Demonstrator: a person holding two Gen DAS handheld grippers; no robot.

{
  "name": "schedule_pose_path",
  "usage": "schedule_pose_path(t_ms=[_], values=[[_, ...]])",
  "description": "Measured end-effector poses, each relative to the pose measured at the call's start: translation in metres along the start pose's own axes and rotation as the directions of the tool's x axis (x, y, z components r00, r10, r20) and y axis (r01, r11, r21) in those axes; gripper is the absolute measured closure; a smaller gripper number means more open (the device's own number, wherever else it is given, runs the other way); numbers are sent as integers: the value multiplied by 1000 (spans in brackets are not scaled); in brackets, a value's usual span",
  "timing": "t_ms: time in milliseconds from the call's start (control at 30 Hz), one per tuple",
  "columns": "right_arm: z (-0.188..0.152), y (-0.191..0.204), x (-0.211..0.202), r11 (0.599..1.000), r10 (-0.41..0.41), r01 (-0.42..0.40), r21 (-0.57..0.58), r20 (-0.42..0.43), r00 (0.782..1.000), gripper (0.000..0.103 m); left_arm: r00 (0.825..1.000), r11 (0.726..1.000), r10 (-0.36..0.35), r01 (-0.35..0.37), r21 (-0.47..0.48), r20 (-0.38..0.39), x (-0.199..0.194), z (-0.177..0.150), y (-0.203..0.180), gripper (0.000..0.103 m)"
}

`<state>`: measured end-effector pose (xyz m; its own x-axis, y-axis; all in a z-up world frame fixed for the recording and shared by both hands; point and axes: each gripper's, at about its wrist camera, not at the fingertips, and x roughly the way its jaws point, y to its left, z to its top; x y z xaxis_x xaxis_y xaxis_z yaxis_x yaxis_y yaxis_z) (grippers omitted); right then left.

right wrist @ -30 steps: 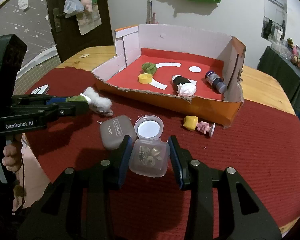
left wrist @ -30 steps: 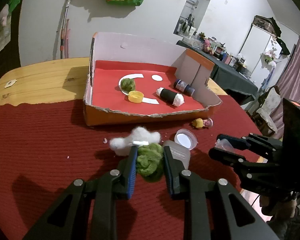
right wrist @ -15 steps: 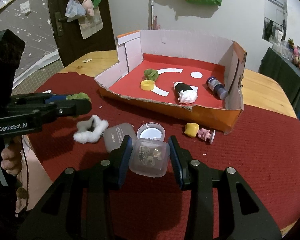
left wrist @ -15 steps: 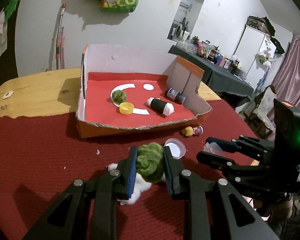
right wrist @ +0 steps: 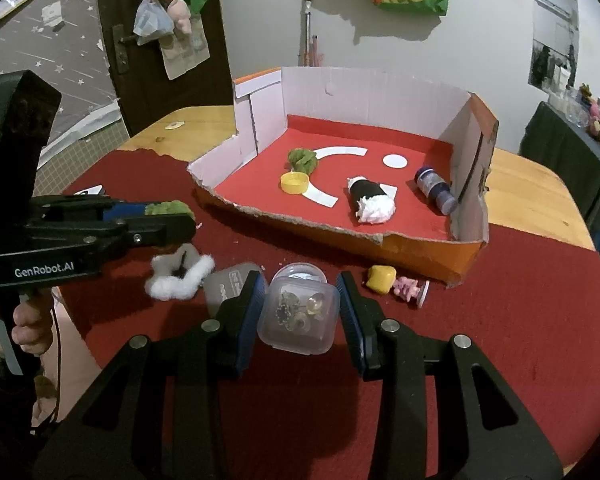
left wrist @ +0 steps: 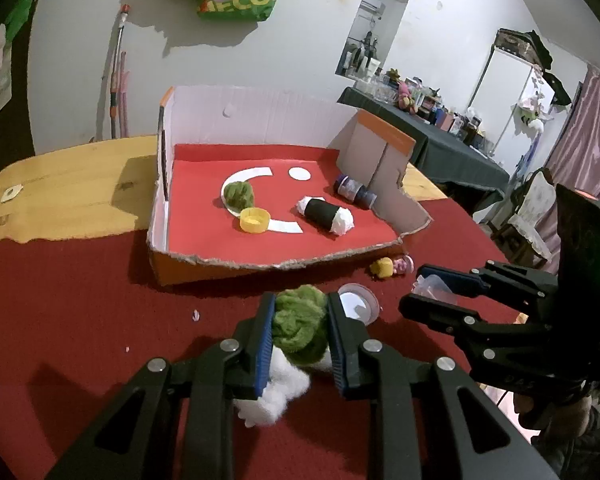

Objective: Organize objects
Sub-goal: 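Carry the green fuzzy ball and clear container over the box with both grippers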

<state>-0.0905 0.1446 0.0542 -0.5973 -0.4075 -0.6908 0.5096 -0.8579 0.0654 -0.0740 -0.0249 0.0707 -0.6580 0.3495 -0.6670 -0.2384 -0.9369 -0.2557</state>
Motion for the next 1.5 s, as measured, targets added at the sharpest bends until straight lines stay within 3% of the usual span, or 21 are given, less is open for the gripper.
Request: schedule_pose_path(t_ms=[833,1500], values=[[53,-16,19,999,35,-35,-34,1,999,67,999,997,43,-42,61,-18,30,47,4,77],[69,-29,63,995,93,-95,-18,-84,992,67,994,996,69,-63,70,-87,67,62,20,77]])
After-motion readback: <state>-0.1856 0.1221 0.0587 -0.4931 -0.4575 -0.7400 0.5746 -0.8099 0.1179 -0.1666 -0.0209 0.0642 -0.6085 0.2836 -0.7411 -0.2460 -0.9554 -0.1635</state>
